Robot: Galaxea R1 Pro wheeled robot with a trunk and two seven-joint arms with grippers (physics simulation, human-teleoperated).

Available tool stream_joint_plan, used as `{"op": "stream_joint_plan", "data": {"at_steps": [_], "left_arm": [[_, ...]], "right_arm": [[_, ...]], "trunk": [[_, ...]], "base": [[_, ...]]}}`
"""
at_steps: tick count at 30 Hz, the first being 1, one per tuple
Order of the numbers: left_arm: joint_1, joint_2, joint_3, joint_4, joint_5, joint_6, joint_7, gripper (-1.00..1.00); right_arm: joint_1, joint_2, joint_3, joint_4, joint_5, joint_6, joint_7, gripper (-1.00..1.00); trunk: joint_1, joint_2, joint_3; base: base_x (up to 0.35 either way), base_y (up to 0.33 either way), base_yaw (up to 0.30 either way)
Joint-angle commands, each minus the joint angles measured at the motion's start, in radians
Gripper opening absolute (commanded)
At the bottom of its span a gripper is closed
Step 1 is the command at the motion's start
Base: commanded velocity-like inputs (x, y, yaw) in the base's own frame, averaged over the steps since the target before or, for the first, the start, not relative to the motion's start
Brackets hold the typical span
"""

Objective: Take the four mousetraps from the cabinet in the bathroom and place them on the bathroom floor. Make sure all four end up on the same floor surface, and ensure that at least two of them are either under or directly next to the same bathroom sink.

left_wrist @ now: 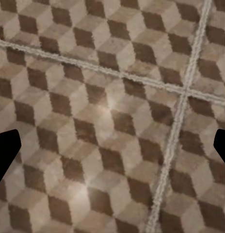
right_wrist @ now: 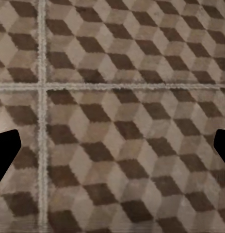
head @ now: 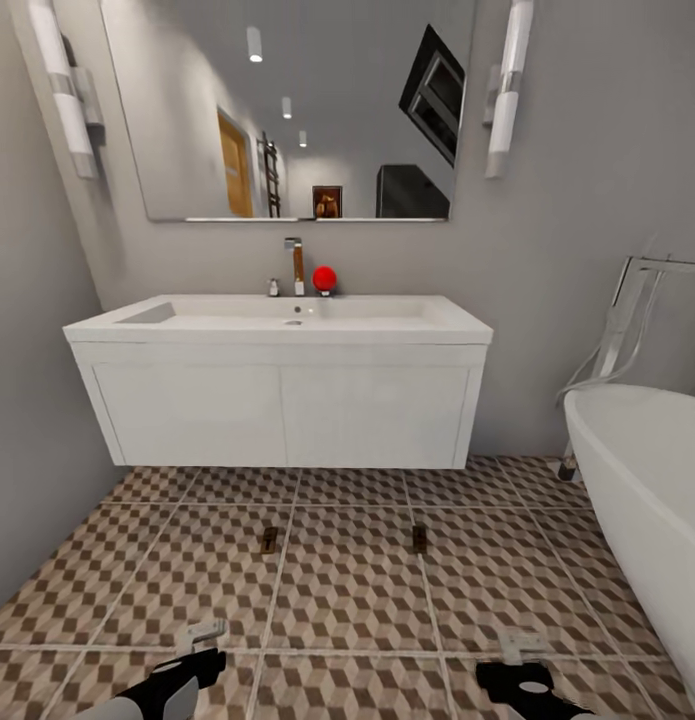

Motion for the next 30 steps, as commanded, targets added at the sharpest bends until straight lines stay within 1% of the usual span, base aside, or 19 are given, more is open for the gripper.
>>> {"op": "stream_joint_plan", "data": {"at_steps": [1,7,13,17,18,21,30], "left_arm": [[0.0,0.0,-0.001,0.001,0.007,-0.003,0.001,1.0],[0.001,0.0,-0.001,0.003,0.008,-0.002,0.001,1.0],[0.013,0.0,-0.001,0.004,0.008,-0.001,0.001,1.0],[0.051,0.0,-0.001,0.004,0.008,-0.002,0.001,1.0],[0.051,0.0,-0.001,0.004,0.008,-0.002,0.001,1.0],[0.085,0.0,-0.001,0.004,0.008,-0.002,0.001,1.0],[0.185,-0.002,-0.001,0.004,0.009,-0.002,0.001,1.0]], "right_arm": [[0.007,-0.001,-0.007,0.003,0.011,-0.004,-0.003,1.0],[0.042,-0.005,-0.007,0.003,0.011,-0.002,-0.003,1.0],[0.061,-0.006,-0.007,0.004,0.01,0.001,-0.002,1.0],[0.081,-0.006,-0.007,0.005,0.01,0.007,-0.002,1.0],[0.081,-0.006,-0.007,0.005,0.01,0.007,-0.002,1.0],[0.103,-0.006,-0.007,0.005,0.009,0.013,-0.002,1.0],[0.192,-0.002,-0.007,0.005,0.009,0.025,-0.001,1.0]], "trunk": [[-0.001,0.0,0.003],[-0.003,0.001,0.026],[-0.006,0.003,0.049],[-0.008,0.004,0.065],[-0.008,0.004,0.069],[-0.01,0.005,0.08],[-0.044,0.068,0.109]], "base": [[0.0,0.0,0.0],[0.0,0.0,0.0],[0.0,0.0,0.0],[0.0,0.0,0.0],[0.0,0.0,0.0],[0.0,0.0,0.0],[0.0,0.0,0.0]]}}
